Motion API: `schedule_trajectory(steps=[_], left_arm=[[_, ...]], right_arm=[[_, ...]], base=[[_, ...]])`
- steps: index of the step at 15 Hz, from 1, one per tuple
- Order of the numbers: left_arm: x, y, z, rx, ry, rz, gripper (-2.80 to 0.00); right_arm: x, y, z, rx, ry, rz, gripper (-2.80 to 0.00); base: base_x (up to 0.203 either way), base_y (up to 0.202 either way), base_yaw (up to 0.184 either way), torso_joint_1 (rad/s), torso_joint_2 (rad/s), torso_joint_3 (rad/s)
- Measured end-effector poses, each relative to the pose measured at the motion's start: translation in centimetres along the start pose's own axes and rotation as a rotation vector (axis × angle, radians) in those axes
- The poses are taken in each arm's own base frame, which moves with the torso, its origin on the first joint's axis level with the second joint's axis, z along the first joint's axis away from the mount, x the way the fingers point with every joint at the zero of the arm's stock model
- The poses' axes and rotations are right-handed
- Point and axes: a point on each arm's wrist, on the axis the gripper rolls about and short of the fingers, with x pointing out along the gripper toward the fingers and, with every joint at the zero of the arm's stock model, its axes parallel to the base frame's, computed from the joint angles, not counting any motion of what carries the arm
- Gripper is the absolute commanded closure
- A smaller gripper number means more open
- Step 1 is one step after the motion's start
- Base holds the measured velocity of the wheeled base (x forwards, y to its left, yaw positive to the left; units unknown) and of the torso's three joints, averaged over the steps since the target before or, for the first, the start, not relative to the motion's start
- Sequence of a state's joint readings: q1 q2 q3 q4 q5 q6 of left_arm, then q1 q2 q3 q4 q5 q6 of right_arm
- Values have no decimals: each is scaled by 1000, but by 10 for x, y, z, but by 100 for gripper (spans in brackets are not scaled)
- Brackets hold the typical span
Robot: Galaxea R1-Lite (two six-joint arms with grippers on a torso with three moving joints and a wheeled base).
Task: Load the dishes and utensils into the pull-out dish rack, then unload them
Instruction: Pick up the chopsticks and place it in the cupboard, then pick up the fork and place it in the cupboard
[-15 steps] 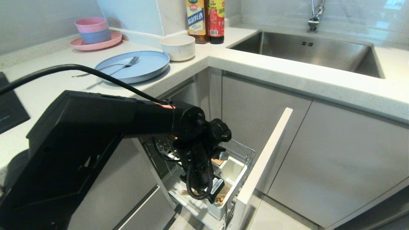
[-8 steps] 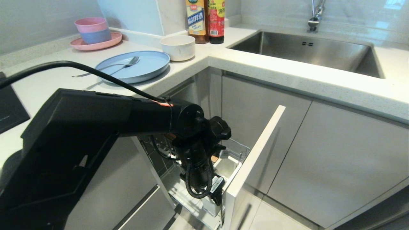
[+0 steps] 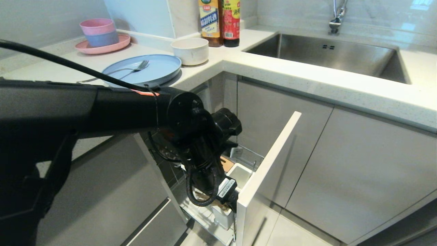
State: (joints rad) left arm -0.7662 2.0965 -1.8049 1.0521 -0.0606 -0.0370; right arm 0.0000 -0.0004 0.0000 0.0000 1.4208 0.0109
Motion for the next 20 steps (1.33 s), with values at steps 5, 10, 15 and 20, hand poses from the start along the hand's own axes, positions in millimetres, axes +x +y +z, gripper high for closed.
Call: schedule_trajectory(steps=[5,10,15,20], left_arm=[[-39,-4,-16,8,-67,-3,-280],[-85,-7,-38,7,-187,64,0],[-131,-12,-70,-9,-323,140,0],[-195,-12,-110,-80,-570,257,0]], right_arm=[[-10,-19,0,1,-9,-965,0],[-19,-22,0,1,-14,-1421,0],[-19,-22,0,0,-15,-1423,0],[-19,-22,0,0,-15,-1424,0]], base=[[0,0,0,0,0,0],[0,0,0,0,0,0],[0,0,0,0,0,0],[0,0,0,0,0,0]])
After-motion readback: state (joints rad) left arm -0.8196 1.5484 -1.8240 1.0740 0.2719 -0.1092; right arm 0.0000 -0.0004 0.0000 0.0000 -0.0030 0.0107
